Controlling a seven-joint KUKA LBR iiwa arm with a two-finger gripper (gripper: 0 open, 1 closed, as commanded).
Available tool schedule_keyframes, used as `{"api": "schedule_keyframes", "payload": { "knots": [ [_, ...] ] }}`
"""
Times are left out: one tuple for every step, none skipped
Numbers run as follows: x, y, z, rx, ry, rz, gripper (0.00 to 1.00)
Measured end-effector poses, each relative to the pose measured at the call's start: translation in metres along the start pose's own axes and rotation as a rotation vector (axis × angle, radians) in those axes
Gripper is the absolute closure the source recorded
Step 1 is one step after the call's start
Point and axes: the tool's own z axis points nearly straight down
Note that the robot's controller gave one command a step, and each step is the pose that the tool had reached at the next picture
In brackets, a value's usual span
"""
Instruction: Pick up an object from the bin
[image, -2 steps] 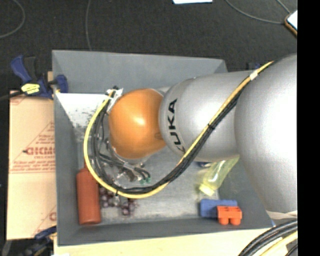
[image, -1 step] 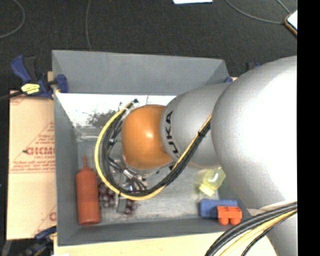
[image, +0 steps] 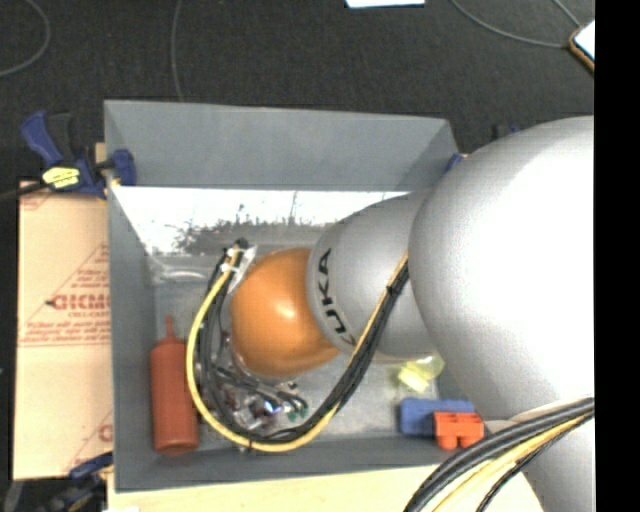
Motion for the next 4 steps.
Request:
{"api": "schedule_keyframes", "payload": {
  "knots": [
    [0.003,0.002,0.000,-0.007,0.012,0.778,1.00],
    [0.004,0.002,0.000,-0.007,0.013,0.781,1.00],
    [0.005,0.001,-0.020,-0.005,0.021,0.781,1.00],
    [0.005,0.000,-0.045,-0.005,0.020,0.780,1.00]
  ]
}}
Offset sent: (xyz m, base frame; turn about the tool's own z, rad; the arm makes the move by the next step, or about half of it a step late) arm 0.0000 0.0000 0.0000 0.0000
